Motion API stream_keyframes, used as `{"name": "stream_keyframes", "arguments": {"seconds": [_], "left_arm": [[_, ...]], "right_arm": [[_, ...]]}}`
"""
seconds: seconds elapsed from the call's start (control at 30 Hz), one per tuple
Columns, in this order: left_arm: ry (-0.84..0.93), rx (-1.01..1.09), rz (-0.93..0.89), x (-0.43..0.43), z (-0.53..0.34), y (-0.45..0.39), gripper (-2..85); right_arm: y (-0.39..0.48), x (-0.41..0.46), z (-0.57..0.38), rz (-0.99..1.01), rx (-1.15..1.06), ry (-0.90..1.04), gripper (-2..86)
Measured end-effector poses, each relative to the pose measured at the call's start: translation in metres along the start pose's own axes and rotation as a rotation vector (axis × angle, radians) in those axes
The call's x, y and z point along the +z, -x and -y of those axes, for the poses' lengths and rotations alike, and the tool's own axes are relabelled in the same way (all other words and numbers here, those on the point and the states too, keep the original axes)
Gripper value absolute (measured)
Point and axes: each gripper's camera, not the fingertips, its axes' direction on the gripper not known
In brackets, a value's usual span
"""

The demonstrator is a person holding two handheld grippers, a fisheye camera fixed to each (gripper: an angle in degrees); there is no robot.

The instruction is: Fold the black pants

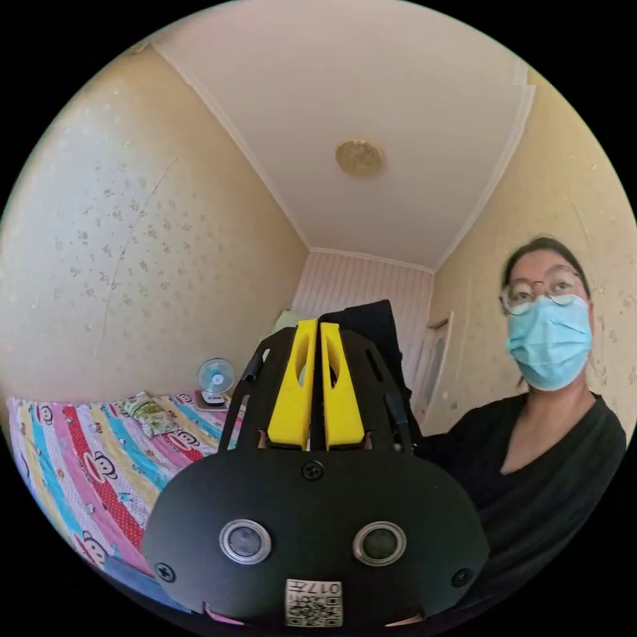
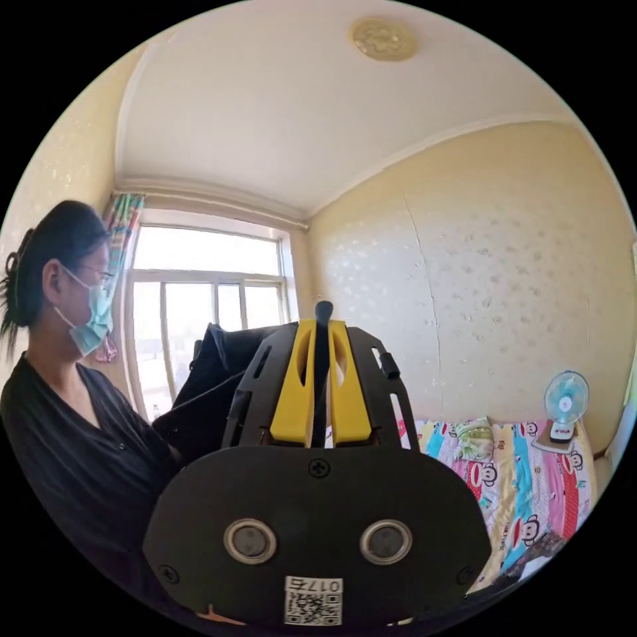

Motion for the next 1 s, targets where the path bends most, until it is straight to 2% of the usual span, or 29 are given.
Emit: {"name": "stream_keyframes", "arguments": {"seconds": [0.1,0.13,0.17,0.23,0.27,0.33,0.4,0.53,0.63,0.73,0.8,0.87,0.93,1.0], "left_arm": [[0.061,-0.128,0.181,0.041,0.045,0.142,-0.9],[0.099,-0.263,0.269,0.05,0.05,0.209,-0.8],[0.128,-0.339,0.306,0.052,0.048,0.242,-0.8],[0.305,-0.573,0.417,0.045,0.008,0.35,-0.9],[0.352,-0.643,0.455,0.04,-0.014,0.371,-0.9],[0.54,-0.825,0.569,0.018,-0.123,0.422,-0.9],[0.658,-0.868,0.587,0.002,-0.216,0.434,-1.0],[1.05,-1.077,0.512,-0.032,-0.458,0.425,-1.0],[1.174,-1.161,0.447,-0.058,-0.569,0.395,-0.9],[1.12,-1.2,0.371,-0.084,-0.622,0.374,-0.7],[1.042,-1.197,0.376,-0.103,-0.634,0.368,-0.3],[0.945,-1.183,0.409,-0.124,-0.637,0.363,0.7],[0.83,-1.166,0.486,-0.156,-0.637,0.358,6.0],[0.791,-1.151,0.549,-0.175,-0.641,0.352,9.1]], "right_arm": [[-0.102,0.112,0.03,-0.044,0.159,0.131,2.2],[-0.145,0.164,0.038,-0.068,0.223,0.227,2.3],[-0.184,0.216,0.039,-0.111,0.256,0.367,2.4],[-0.23,0.273,0.02,-0.225,0.28,0.565,2.6],[-0.252,0.298,-0.005,-0.292,0.258,0.659,2.7],[-0.279,0.326,-0.062,-0.345,0.249,0.774,2.9],[-0.301,0.35,-0.141,-0.289,0.272,0.943,3.2],[-0.331,0.366,-0.364,-0.155,0.464,1.318,3.3],[-0.339,0.354,-0.488,-0.046,0.707,1.452,3.4],[-0.335,0.348,-0.558,0.023,0.841,1.477,3.7],[-0.331,0.353,-0.583,0.034,0.844,1.494,4.3],[-0.327,0.363,-0.601,0.036,0.825,1.466,5.7],[-0.327,0.37,-0.604,0.037,0.824,1.397,7.2],[-0.331,0.374,-0.607,0.016,0.851,1.319,9.1]]}}
